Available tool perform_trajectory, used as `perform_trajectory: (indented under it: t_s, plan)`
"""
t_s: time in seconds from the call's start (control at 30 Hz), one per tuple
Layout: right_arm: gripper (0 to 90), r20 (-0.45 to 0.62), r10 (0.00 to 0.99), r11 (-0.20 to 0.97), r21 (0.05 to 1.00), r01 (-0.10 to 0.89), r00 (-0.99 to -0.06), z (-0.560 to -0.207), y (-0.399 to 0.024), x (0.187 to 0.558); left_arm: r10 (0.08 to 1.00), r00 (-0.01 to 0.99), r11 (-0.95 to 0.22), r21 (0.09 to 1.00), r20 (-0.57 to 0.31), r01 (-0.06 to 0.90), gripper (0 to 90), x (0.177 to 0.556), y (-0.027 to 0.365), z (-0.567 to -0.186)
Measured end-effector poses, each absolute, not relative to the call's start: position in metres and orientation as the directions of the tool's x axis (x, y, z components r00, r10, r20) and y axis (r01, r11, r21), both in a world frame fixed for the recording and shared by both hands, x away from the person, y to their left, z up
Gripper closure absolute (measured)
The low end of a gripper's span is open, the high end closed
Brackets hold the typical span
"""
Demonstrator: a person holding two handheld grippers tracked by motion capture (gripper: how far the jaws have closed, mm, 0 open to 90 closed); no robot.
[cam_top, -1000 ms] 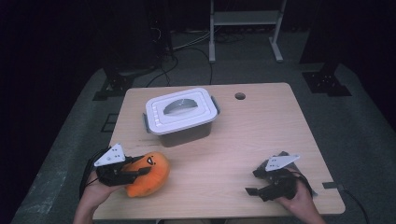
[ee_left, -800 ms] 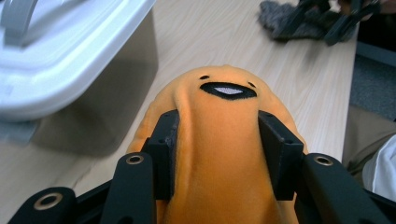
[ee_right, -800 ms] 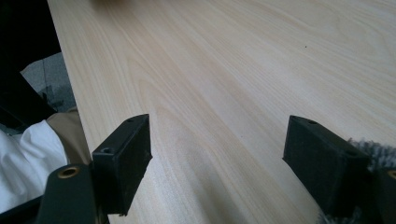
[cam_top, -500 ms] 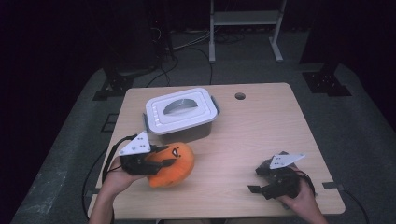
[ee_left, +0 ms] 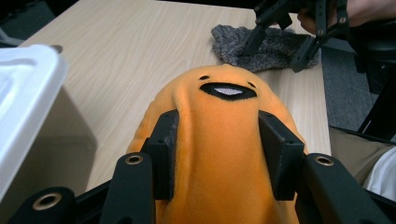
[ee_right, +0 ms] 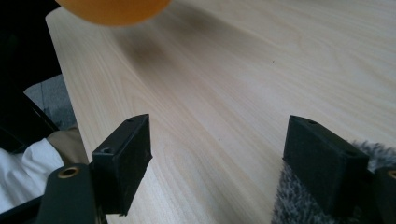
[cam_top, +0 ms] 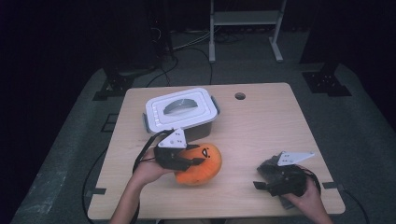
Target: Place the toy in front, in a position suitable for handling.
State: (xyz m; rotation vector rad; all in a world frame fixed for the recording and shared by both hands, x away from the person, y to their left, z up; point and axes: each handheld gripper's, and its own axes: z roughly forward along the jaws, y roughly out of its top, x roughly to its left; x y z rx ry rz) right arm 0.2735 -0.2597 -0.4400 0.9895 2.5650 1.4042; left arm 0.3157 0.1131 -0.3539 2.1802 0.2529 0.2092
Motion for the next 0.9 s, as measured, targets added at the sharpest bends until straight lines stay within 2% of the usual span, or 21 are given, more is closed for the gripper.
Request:
perform_trajectory:
  t_s: [0.4, 0.53, 0.6, 0.8, 0.9]
  plan:
    - [23.4, 0.221, 0.638, 0.338, 0.780, 0.526, -0.738, -0.431, -0.290, 0.278, 0.198, 0.979, -0.611, 0.787, 0.049, 0.084, 53.3, 0.327, 0.070, -0.371]
    - [30.6, 0.227, 0.665, 0.335, 0.760, 0.556, -0.711, -0.434, -0.299, 0.282, 0.190, 0.981, -0.633, 0.770, 0.047, 0.086, 52.8, 0.331, 0.056, -0.380]
    - [31.4, 0.216, 0.675, 0.345, 0.753, 0.561, -0.706, -0.435, -0.300, 0.284, 0.185, 0.982, -0.639, 0.765, 0.049, 0.082, 52.3, 0.332, 0.054, -0.382]
    - [44.4, 0.175, 0.727, 0.384, 0.698, 0.605, -0.664, -0.444, -0.301, 0.294, 0.166, 0.985, -0.655, 0.751, 0.042, 0.078, 51.4, 0.335, 0.040, -0.396]
    - [48.0, 0.165, 0.744, 0.392, 0.677, 0.623, -0.647, -0.448, -0.300, 0.296, 0.164, 0.986, -0.656, 0.750, 0.035, 0.082, 50.6, 0.336, 0.039, -0.400]
